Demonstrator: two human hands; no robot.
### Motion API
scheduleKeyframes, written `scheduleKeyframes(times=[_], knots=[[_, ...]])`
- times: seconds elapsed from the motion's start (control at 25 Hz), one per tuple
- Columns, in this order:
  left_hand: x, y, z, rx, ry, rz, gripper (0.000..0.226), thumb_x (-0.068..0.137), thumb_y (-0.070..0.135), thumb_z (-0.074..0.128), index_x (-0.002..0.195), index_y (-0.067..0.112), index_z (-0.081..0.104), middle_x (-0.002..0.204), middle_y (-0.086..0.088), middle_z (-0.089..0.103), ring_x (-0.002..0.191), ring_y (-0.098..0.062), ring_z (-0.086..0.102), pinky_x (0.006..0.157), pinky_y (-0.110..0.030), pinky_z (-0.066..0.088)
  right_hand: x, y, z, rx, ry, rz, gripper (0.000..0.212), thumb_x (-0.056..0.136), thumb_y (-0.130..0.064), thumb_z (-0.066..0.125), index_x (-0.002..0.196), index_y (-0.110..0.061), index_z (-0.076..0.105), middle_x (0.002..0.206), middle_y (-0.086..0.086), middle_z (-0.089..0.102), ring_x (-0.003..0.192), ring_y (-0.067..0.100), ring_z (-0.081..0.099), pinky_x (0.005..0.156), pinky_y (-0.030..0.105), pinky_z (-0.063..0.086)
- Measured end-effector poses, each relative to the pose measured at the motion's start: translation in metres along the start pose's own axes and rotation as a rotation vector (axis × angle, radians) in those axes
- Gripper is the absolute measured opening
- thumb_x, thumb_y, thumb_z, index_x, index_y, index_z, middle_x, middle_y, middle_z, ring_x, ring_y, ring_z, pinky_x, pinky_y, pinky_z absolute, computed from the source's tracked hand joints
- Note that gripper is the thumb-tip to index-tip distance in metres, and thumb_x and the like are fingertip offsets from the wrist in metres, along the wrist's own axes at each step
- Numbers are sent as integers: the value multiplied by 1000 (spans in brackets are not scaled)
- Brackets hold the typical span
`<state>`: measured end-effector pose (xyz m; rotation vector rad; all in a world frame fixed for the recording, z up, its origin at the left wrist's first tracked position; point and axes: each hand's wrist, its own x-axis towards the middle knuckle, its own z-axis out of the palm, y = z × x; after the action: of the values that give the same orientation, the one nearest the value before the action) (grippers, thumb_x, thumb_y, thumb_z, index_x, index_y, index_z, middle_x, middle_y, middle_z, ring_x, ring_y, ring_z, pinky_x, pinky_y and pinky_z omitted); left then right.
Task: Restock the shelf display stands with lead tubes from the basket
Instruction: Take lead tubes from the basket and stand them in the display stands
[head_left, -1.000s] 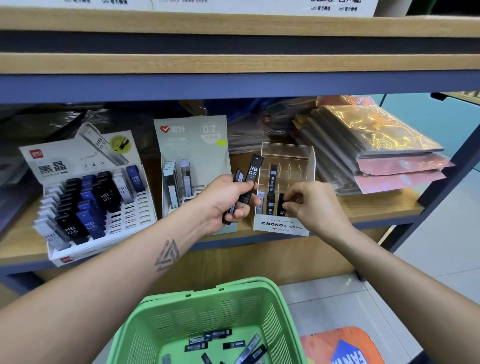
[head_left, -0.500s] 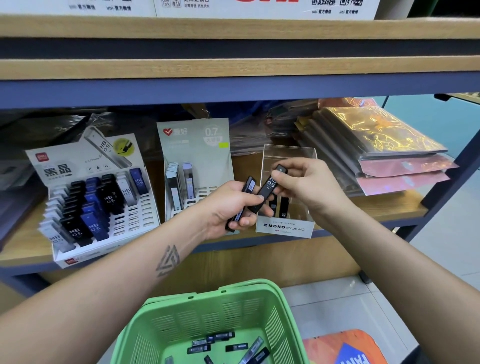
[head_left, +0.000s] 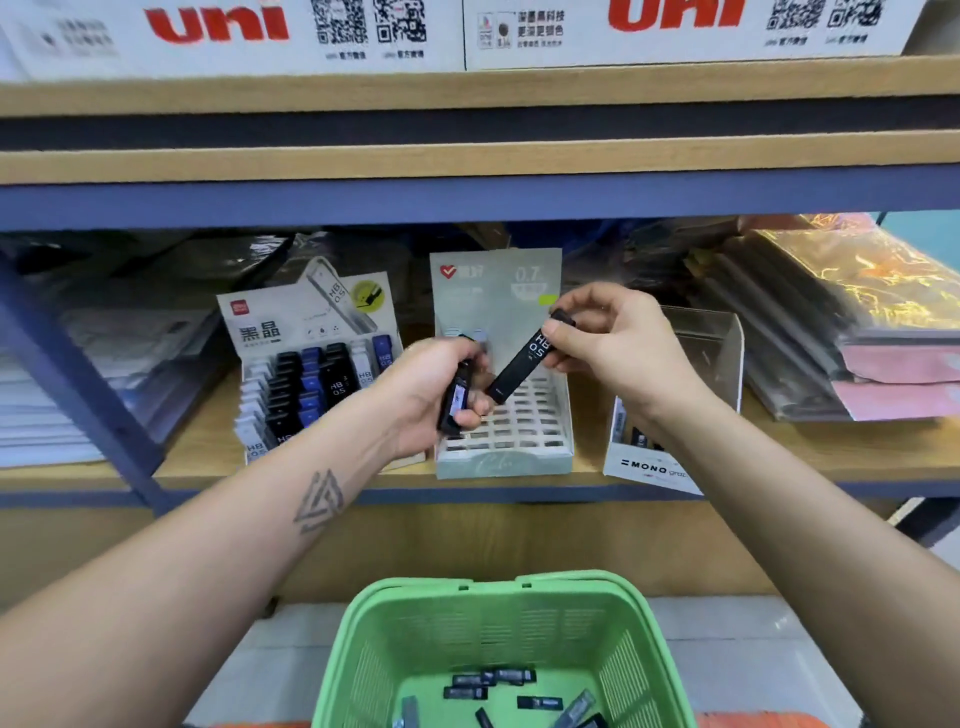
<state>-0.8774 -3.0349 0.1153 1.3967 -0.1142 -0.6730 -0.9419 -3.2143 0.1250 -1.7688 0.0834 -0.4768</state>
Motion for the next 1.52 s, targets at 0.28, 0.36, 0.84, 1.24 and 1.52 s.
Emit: scheduleKeyframes(times=[0.28, 0.36, 0.84, 1.24, 1.52], knots=[[-32, 31, -79, 32, 197, 120, 33, 106, 25, 40, 105, 2, 64, 70, -6, 54, 55, -13, 44, 51, -24, 34, 12, -22, 72, -275, -156, -154, 8, 91, -10, 73, 94, -17, 70, 91, 4, 73, 76, 17, 74, 78, 38, 63], [-34, 37, -97, -30, 226, 123, 44, 104, 31, 34, 109, 1, 66, 69, -3, 53, 56, -12, 43, 53, -25, 34, 21, -20, 95, -438, -187, -219, 10, 92, -12, 71, 98, -19, 71, 92, 1, 73, 82, 16, 72, 82, 40, 60], [-43, 41, -141, -149, 415, 312, 14, 96, -11, 53, 93, 2, 50, 87, -20, 64, 74, -31, 66, 76, -49, 59, 58, 10, 184, -620, -247, -276, 18, 83, -11, 80, 96, -22, 74, 93, -3, 71, 90, 15, 68, 85, 33, 57], [-50, 44, -143, -124, 401, 313, 14, 95, -12, 53, 90, 1, 52, 93, -23, 66, 78, -31, 67, 84, -50, 57, 60, 9, 201, -727, -417, -292, 16, 86, -5, 75, 92, -19, 73, 98, 4, 71, 93, 21, 67, 86, 40, 57], [-52, 50, -146, -149, 430, 343, 19, 96, -11, 53, 114, -4, 52, 107, -30, 63, 76, -30, 67, 77, -46, 59, 46, 21, 204, -775, -343, -386, 36, 95, -12, 66, 130, -20, 66, 117, 1, 63, 109, 24, 61, 89, 39, 53]])
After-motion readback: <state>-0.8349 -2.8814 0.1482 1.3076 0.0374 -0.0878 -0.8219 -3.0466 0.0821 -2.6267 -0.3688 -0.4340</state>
